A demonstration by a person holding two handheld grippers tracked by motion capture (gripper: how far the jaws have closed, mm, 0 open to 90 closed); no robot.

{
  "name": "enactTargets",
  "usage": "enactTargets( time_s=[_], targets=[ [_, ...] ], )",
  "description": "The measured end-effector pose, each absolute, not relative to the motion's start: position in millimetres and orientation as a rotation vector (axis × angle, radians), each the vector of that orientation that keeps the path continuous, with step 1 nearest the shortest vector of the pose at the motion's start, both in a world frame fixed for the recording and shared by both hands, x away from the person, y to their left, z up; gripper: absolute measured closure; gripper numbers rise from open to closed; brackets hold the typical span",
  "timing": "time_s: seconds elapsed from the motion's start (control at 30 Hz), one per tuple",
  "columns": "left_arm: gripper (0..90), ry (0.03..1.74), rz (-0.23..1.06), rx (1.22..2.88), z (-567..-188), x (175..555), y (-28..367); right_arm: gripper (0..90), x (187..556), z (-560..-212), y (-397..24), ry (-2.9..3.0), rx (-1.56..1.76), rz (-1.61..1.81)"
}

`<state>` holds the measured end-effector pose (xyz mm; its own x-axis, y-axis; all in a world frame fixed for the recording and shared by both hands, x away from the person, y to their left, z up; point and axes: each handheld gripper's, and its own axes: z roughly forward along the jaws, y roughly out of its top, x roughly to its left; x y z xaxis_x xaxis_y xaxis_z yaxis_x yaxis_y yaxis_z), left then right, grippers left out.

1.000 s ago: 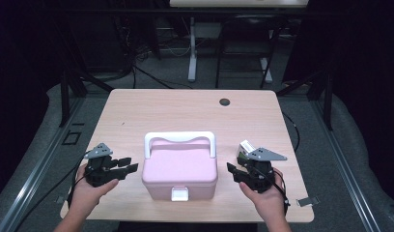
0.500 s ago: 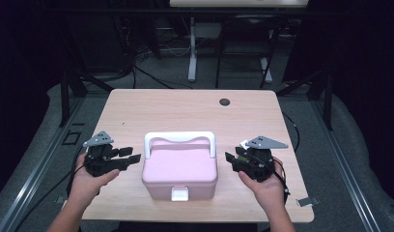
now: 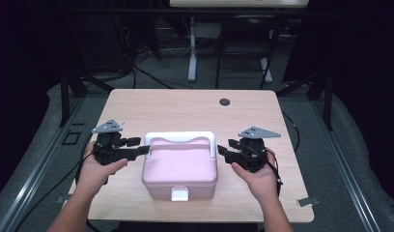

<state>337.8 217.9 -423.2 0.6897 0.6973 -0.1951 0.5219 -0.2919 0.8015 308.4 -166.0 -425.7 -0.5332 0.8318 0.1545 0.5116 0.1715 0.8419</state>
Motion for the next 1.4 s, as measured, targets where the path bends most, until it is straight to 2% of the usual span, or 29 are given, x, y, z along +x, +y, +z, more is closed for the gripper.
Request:
enactTargets(
  time_s=[0.33, 0.73, 0.97, 1.4],
  targets=[
    [45.6, 0.943, 0.237, 1.991, -420.1, 348.7, 205.5, 49.4, 321.5, -420.0, -153.4, 2.125, 1.274, 1.304],
    [45.7, 0.936, 0.29, 1.965, -423.1, 337.7, 207.9, 49.9, 312.0, -424.3, -148.8, 2.122, 1.251, 1.332],
    [46.4, 0.937, 0.263, 1.958, -429.4, 339.4, 208.2, 52.3, 315.1, -433.4, -149.3, 2.129, 1.258, 1.358],
    [56.5, 0.932, 0.245, 1.992, -438.9, 337.9, 210.4, 57.1, 316.5, -441.7, -144.1, 2.158, 1.247, 1.367]
  ],
)
